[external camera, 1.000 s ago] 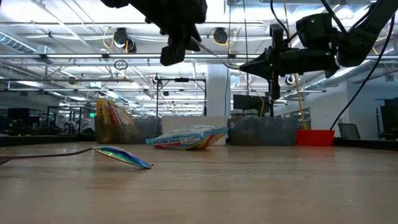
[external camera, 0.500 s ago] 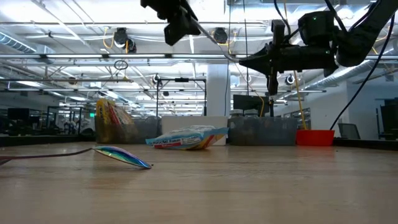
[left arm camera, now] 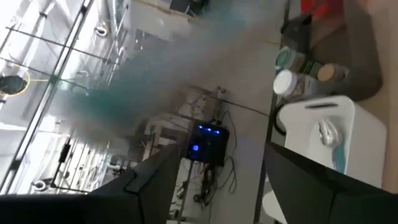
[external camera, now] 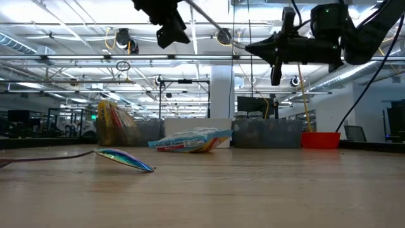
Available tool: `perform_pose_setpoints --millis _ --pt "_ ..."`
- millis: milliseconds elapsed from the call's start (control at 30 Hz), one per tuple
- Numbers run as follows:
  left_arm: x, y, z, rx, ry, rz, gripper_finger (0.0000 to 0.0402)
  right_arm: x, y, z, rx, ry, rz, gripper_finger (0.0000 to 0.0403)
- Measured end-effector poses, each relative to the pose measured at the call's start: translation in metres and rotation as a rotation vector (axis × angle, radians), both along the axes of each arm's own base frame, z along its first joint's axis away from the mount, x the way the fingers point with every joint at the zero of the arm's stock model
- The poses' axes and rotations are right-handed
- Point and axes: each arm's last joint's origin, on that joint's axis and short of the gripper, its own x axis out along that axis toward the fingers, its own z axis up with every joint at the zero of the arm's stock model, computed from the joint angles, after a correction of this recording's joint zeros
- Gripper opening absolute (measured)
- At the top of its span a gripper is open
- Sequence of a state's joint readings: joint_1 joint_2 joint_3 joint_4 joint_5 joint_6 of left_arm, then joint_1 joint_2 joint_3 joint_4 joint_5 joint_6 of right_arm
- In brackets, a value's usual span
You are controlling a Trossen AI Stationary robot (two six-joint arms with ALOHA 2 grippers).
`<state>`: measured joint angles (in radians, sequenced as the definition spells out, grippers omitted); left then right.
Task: Pick & Place Food Item
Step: Put the white and blue spoon into the white bin
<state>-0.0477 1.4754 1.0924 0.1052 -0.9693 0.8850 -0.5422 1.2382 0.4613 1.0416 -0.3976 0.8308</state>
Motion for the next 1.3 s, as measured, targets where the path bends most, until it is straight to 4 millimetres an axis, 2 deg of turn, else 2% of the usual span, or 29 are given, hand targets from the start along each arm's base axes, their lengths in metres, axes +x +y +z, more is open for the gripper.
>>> perform_pose_setpoints --millis 167,300,367,533,600,700,967,1167,1300 --pt "-0.001 0.000 -0.003 0.000 0.032 0.002 0.0244 -0.007 -0.004 0.009 -0.030 -0.025 -0.031 0.0000" --pt "-0.013 -0.001 0.011 -0.018 -0.015 0.008 0.0243 -0.016 -0.009 0.010 -0.069 0.022 -0.080 0.0000" --pt "-0.022 -0.001 0.019 -0.073 -0.057 -0.036 0.0244 -0.020 -0.010 0.011 -0.095 0.049 -0.106 0.0000" --pt "-0.045 0.003 0.035 -0.309 -0.142 -0.295 0.0243 -0.028 -0.012 0.013 -0.151 0.093 -0.167 0.0000" --pt "-0.048 0.007 0.038 -0.347 -0.164 -0.309 0.0244 -0.029 -0.012 0.012 -0.169 0.126 -0.196 0.0000" --pt "-0.049 0.013 0.035 -0.334 -0.153 -0.234 0.0243 -0.027 -0.014 0.013 -0.203 0.200 -0.205 0.0000" --pt "-0.031 0.023 0.013 -0.324 -0.040 -0.174 0.0243 -0.012 -0.011 0.028 -0.361 0.453 -0.307 0.0000" --pt "0.003 0.026 0.011 -0.335 0.080 -0.149 0.0243 -0.001 -0.008 0.044 -0.411 0.468 -0.313 0.0000" --pt "0.028 0.028 0.010 -0.329 0.153 -0.114 0.0243 0.003 -0.008 0.045 -0.411 0.470 -0.305 0.0000"
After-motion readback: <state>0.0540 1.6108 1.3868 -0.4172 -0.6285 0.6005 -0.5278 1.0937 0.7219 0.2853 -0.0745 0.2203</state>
